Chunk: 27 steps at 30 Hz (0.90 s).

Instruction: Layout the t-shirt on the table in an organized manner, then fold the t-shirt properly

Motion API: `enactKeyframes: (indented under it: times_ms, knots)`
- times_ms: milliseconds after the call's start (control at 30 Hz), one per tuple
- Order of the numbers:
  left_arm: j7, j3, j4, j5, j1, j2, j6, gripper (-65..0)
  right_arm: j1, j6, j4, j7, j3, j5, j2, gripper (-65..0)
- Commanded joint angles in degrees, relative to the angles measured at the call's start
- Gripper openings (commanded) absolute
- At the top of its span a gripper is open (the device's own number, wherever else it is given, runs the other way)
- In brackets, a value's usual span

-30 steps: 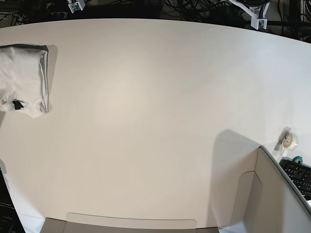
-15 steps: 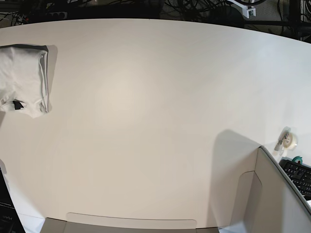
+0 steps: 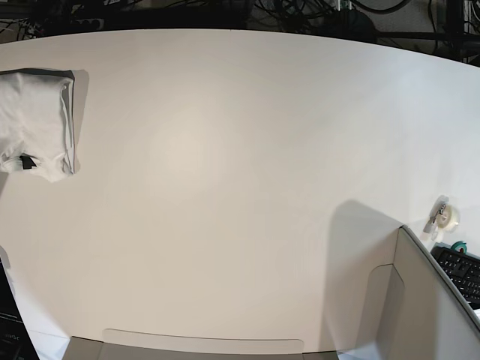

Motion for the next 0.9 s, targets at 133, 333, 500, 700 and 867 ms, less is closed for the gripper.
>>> enactKeyframes:
  times_ms: [133,333,500,700,867]
  knots:
    - [-6.59,6.13,-10.71,0.19,-5.4,1.52,0.25,-65.0,5.93,0.21,-10.68,2.02,5.76,3.82,-0.63,-65.0]
    - [-12.04,12.99,-19.5,0.19,-11.03,4.5,0.25,-65.0,13.49,0.21,-29.41,20.21,9.1,3.82,-0.63,-65.0]
    - [-12.39,17.47,-24.52,0.19,-14.55,6.09,0.34,-65.0,19.2,0.21,-41.36,33.93,9.1,3.73,-1.42,-65.0]
    - [-11.95,17.56,-27.06,0.19,-15.95,7.85,0.34,-65.0,20.26,-2.86,-42.42,38.15,9.28,2.5,-2.83,-65.0]
    - [-9.32,17.47,-27.33,0.01,-16.66,7.85,0.34,-65.0,20.87,-16.84,-42.42,39.73,9.46,2.5,-4.32,-65.0]
